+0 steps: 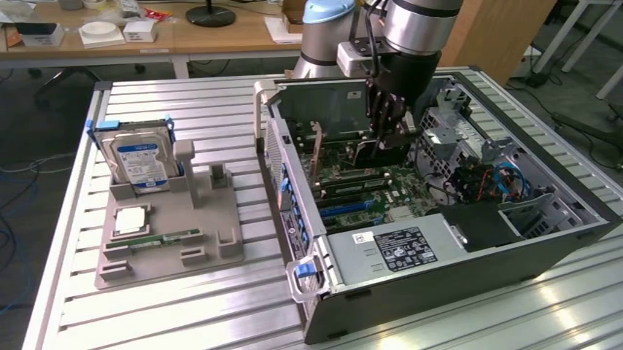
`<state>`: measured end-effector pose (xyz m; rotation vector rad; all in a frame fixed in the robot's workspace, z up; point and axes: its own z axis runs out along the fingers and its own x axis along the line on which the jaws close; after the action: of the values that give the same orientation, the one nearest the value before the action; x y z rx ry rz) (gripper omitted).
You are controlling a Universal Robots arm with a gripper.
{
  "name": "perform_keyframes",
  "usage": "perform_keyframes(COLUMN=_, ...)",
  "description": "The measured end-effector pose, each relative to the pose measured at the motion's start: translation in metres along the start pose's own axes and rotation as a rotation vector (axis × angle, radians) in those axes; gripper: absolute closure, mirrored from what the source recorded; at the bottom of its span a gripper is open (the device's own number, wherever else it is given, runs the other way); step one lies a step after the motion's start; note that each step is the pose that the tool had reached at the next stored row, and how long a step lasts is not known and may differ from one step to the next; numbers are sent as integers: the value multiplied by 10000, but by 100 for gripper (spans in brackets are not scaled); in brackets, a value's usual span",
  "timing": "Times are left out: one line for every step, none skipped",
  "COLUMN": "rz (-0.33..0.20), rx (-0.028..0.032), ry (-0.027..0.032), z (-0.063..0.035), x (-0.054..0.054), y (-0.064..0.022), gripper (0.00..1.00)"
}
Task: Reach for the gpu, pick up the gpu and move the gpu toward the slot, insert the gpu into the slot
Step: 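Insert the gpu into the slot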
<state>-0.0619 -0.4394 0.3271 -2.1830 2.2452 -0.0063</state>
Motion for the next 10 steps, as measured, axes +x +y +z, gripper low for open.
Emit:
perform_keyframes(rz=1, rx=1, ry=-1, z=1, x=2, y=0, gripper=74)
perform_keyframes(rz=0, rx=0, ry=1, z=0, x=5, y=0, gripper=74)
perform_keyframes(rz=-1, rx=0, ry=1, z=1, x=9, y=-1, gripper=74)
perform_keyframes(rz=-1, rx=1, ry=1, z=1, x=13, y=-1, gripper=74)
perform_keyframes(rz=0, rx=1, ry=1, z=1, x=16, y=-1, gripper=74)
perform_keyframes(rz=1, rx=1, ry=1, z=1, x=17, y=0, gripper=74)
perform_keyframes(rz=1, rx=1, ry=1, z=1, x=17, y=-1, gripper=74)
perform_keyframes(rz=1, rx=0, ry=1, z=1, x=17, y=-1, gripper=74)
perform_keyframes(rz=1, rx=0, ry=1, z=1, x=17, y=-1, gripper=74)
perform_keyframes(rz=0, rx=0, ry=2, z=0, x=18, y=-1, gripper=74)
